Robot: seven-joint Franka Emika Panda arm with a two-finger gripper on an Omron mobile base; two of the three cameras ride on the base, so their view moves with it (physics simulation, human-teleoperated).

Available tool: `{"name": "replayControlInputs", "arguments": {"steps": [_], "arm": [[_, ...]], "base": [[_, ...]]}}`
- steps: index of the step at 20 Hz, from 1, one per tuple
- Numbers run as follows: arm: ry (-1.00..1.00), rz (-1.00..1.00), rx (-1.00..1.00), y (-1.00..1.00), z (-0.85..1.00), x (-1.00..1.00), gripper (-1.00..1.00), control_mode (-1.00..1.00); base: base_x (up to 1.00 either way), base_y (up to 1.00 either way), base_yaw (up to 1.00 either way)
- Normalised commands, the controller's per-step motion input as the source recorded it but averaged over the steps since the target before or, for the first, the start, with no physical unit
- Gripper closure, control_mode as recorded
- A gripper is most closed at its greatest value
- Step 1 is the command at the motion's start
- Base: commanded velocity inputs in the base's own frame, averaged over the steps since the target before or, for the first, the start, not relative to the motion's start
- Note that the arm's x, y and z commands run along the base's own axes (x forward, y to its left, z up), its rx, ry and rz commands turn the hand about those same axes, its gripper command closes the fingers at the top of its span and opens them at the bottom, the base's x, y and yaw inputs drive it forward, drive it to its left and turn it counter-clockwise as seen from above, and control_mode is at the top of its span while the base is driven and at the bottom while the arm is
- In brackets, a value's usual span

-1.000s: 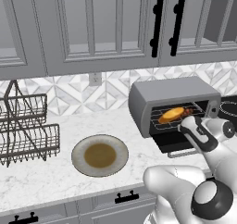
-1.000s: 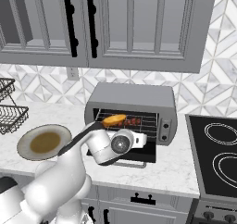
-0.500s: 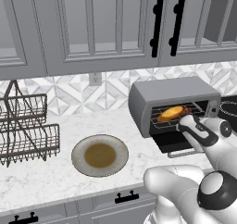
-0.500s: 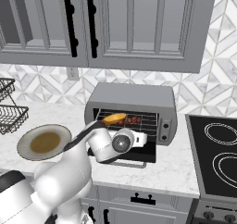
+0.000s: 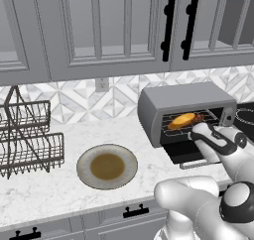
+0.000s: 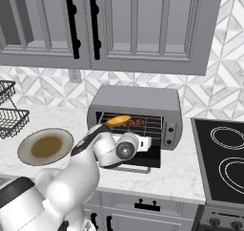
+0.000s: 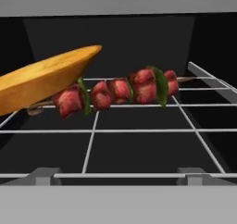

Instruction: Pick up the kebab skewer and baguette bread, and place them inside the toaster oven. Close the toaster oven door and start by setting the timer.

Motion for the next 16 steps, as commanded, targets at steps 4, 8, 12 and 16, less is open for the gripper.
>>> {"name": "replayControlInputs", "arguments": {"steps": [4,8,12,16], "arm": [[-0.09,0.00,0.00,0.03,0.00,0.09,-1.00,-1.00],[-0.09,0.00,0.00,0.01,0.00,0.06,-1.00,-1.00],[-0.07,0.00,0.00,0.00,0.00,0.08,-1.00,-1.00],[-0.06,0.00,0.00,0.00,0.00,0.04,-1.00,-1.00]], "base": [[0.00,0.00,0.00],[0.00,0.00,0.00],[0.00,0.00,0.00],[0.00,0.00,0.00]]}}
